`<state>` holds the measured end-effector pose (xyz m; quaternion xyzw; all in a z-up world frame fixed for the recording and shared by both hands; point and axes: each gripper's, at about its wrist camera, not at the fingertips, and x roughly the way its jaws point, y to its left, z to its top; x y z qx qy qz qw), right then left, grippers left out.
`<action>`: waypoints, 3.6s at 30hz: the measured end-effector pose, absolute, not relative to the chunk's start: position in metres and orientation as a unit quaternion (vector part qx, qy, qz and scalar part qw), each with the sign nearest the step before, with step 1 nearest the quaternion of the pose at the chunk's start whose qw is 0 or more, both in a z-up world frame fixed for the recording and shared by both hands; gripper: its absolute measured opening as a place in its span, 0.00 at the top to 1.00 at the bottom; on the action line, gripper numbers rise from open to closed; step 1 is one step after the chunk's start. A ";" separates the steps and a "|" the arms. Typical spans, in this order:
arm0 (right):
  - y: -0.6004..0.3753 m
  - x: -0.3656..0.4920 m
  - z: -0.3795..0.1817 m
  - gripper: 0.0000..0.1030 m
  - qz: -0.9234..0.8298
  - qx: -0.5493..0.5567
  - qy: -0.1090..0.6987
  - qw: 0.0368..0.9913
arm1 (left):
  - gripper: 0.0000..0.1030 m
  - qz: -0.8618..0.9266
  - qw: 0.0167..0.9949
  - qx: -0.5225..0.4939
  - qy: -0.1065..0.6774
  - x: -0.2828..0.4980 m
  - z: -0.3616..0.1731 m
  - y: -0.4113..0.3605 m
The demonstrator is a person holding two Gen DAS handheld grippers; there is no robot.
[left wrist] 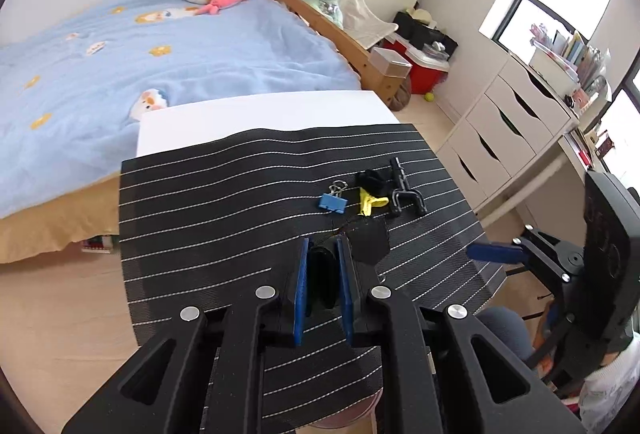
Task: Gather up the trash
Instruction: 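Grasp the teal binder clip with the right tool while the left holds the black item, then release the teal clip over the bin with the right tool while left holds black item, then lower the black fabric item over the bin and open the left tool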
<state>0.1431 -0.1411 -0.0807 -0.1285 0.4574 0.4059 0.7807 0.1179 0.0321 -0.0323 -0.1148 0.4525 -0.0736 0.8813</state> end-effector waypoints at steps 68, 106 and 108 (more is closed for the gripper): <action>-0.185 0.064 -0.047 0.88 0.446 -0.141 0.435 0.770 | 0.87 -0.078 0.901 -0.060 0.422 0.019 -0.015 -0.008; -0.214 0.049 -0.051 0.06 0.408 -0.100 0.445 0.791 | 0.87 -0.092 0.896 -0.038 0.433 -0.009 -0.017 -0.032; -0.218 0.048 -0.045 0.06 0.404 -0.100 0.439 0.796 | 0.87 -0.095 0.895 -0.035 0.434 -0.009 -0.017 -0.034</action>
